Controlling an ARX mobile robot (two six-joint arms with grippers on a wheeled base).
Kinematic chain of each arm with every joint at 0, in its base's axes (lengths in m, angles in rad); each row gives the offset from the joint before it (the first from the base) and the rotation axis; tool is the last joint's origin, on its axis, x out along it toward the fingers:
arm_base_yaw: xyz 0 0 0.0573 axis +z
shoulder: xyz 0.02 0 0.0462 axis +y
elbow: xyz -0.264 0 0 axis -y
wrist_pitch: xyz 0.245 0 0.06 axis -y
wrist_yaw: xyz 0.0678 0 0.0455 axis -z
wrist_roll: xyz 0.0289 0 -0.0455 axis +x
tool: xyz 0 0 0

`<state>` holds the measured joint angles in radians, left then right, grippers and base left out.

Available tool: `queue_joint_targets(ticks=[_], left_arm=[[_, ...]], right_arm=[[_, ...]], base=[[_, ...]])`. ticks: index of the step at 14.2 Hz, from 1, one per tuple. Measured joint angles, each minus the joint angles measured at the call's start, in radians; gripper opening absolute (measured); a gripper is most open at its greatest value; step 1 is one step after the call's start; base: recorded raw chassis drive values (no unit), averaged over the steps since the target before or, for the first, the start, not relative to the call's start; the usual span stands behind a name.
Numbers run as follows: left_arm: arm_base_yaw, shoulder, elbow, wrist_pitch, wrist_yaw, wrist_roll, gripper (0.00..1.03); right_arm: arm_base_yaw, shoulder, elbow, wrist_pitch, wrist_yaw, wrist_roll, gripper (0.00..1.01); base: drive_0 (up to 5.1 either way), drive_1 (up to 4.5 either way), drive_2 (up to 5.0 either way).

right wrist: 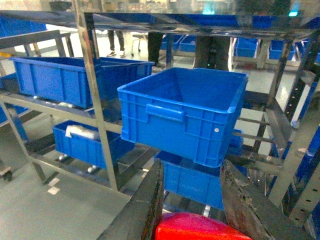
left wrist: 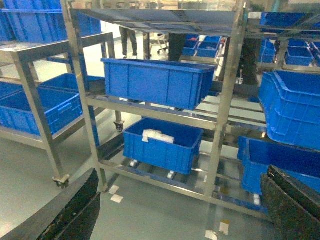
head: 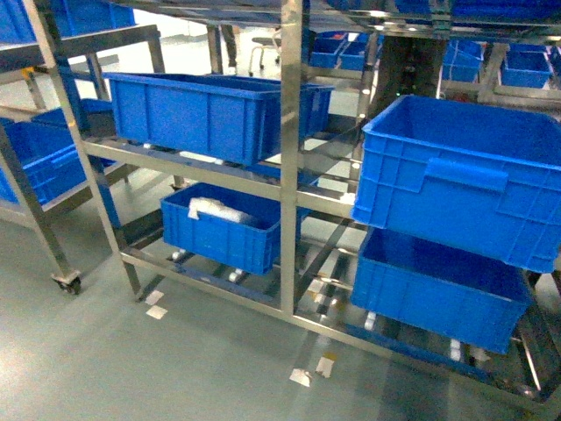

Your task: Pick red block from blue box to shelf

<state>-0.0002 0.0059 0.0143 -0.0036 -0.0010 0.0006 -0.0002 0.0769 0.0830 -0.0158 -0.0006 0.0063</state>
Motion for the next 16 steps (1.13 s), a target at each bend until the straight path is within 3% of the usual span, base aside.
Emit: queue_joint_targets(ticks=[8,16], left_arm=[[0.000,0.000,0.000,0.000,0.000,0.000,0.98],[-0.001,0.000,0.000,0.000,0.000,0.000,0.98]], right_arm=[[0.000,0.000,0.000,0.000,0.000,0.000,0.28],[0.000,0.000,0.000,-0.002,0.000,0.000,0.28]], base=[[-1.6,-1.44,-1.8],[-0.3,3.77,-4.4]])
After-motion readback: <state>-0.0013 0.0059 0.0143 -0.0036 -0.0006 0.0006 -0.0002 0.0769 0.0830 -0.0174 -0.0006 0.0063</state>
